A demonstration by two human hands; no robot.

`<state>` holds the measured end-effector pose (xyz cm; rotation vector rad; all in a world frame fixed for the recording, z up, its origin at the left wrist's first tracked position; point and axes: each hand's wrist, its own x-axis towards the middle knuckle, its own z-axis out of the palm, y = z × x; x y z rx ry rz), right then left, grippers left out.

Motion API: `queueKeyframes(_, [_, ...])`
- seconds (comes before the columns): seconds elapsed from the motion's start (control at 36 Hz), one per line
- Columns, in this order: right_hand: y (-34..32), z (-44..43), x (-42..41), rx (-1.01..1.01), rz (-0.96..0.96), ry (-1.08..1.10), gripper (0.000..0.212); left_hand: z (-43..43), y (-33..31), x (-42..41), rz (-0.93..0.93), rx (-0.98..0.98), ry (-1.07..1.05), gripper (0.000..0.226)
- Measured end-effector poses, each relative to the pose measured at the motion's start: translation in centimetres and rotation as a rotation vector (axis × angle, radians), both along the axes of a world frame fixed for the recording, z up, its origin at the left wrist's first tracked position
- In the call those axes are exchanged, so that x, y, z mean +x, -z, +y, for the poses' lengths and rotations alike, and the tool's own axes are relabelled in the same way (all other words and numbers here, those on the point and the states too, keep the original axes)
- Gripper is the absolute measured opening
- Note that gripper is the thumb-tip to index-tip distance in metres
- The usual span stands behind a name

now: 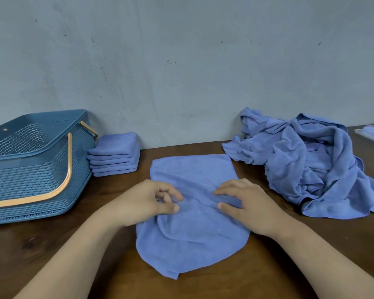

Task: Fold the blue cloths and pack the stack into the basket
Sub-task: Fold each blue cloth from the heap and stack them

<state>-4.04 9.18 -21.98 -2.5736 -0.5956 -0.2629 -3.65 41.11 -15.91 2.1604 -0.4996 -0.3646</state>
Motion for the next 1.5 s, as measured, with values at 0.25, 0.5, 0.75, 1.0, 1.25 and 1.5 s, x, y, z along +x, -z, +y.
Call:
queueKeyframes(0.25, [-2.4, 3.3, -3.2, 0.112, 0.159, -0.27, 0.083, -3.2, -1.4, -3.3, 0.142, -0.579, 0.388, 0.017])
queueKeyframes(0.5, [-3.9, 4.5, -5.0, 0.34, 0.11, -0.326, 0.008, -2.5, -0.5, -1.9, 0.173, -0.702, 0.249, 0.016])
queueKeyframes(0.75, [-10.4, 0.4, -7.9, 0.146, 0.026, -0.348, 0.029, -0.8, 5.9, 2.4, -0.315, 0.247, 0.014, 0.043])
queueKeyframes(1.0, [-14.2, 0.8, -11.3, 0.151, 0.301, -0.402, 0.03, 0.8, 7.5, 4.5, -0.495, 0.468, -0.155, 0.044])
queueKeyframes(1.25, [-14.0, 1.0, -10.4, 0.121, 0.642, -0.489, 0.015, 1.6, 7.8, 4.6, -0.439, 0.429, -0.225, 0.039])
queueKeyframes(1.5, [-8.0, 2.6, -2.7, 0.161, 0.305, -0.063, 0.005, 1.2, 7.4, 4.2, -0.448, 0.444, -0.252, 0.035])
